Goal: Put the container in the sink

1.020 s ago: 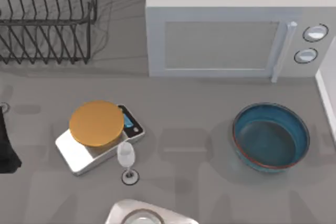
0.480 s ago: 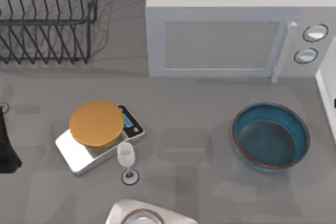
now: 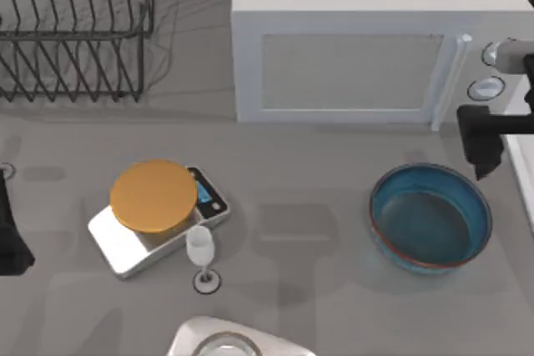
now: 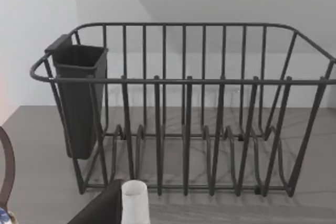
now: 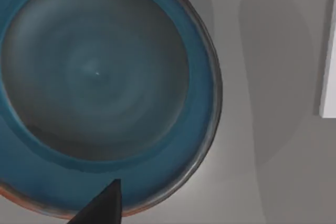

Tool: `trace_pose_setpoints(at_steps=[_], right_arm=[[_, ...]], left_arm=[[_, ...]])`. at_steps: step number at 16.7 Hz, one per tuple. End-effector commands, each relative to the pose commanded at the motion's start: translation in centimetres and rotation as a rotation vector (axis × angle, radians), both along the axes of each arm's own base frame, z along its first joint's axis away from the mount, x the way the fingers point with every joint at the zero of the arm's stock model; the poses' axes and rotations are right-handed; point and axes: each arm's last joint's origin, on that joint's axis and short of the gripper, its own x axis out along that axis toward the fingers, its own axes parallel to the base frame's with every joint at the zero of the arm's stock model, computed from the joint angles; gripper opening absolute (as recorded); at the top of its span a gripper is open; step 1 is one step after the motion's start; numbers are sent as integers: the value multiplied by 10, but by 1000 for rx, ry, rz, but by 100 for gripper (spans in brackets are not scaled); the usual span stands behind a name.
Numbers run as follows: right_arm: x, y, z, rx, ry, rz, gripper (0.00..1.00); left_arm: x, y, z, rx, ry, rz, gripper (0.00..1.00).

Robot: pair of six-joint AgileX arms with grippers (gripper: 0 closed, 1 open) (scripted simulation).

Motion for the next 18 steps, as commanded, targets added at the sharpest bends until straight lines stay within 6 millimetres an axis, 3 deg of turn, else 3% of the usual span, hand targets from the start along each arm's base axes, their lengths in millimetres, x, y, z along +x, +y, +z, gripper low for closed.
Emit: trace_pose_setpoints(at_steps=[3, 10, 18], right_arm=[[14, 9, -6, -16, 67, 0, 100], [15, 9, -11, -18, 75, -2, 100], [16, 10, -95, -15, 67, 1, 100]], left_arm=[[0, 0, 0, 0, 0, 0, 100], [0, 0, 0, 0, 0, 0, 100], [0, 0, 0, 0, 0, 0, 100]])
